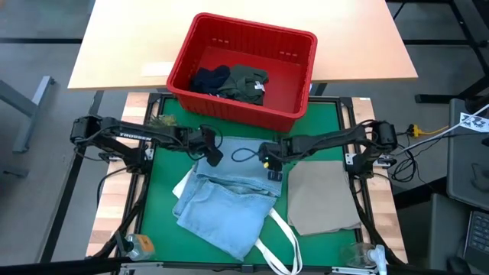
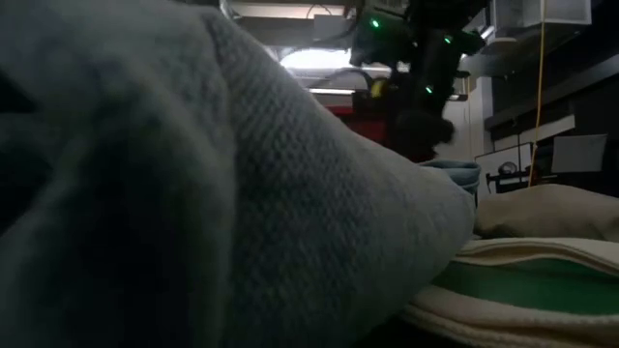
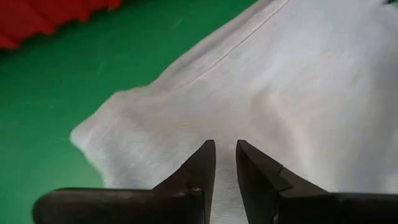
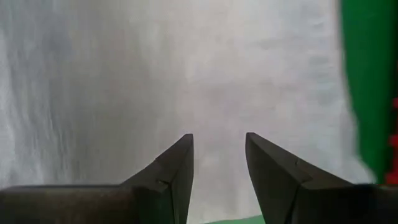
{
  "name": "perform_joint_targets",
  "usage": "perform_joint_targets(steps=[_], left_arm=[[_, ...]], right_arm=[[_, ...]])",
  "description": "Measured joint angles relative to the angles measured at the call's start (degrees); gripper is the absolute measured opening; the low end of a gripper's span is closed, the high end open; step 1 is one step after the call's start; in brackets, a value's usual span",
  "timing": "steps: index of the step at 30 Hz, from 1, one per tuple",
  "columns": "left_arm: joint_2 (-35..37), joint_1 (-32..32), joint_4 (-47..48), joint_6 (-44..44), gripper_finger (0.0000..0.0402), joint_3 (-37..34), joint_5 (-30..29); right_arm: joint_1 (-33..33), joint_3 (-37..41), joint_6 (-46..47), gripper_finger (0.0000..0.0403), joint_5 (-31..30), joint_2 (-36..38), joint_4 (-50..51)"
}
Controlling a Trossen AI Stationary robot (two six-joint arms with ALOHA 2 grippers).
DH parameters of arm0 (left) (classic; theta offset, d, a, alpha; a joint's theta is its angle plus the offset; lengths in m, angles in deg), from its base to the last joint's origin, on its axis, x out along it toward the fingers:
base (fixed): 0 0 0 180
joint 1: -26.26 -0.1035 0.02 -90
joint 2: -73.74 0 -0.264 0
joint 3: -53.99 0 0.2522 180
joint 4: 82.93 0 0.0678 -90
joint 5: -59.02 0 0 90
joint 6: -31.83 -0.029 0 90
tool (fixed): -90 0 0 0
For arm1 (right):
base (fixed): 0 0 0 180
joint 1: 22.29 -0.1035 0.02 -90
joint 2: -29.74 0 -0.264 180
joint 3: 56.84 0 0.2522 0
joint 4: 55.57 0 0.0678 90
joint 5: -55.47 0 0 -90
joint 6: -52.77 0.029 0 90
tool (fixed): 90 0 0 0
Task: Fold Laundry from Bin
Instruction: Fold the light blue pants
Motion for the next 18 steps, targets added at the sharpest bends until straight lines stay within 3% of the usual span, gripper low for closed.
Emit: perform_joint_targets(steps=[11, 18], left_arm=[[0.0, -0.03, -3.86, 2.75, 0.0039, -11.29, -6.0], [0.57, -0.05, -3.33, 2.59, 0.003, -10.26, -6.27]], right_arm=[[-0.59, 10.24, 3.31, 0.0144, -0.17, 0.09, -7.72], [-0.59, 9.72, 3.24, 0.0144, -0.43, 0.52, -6.05]])
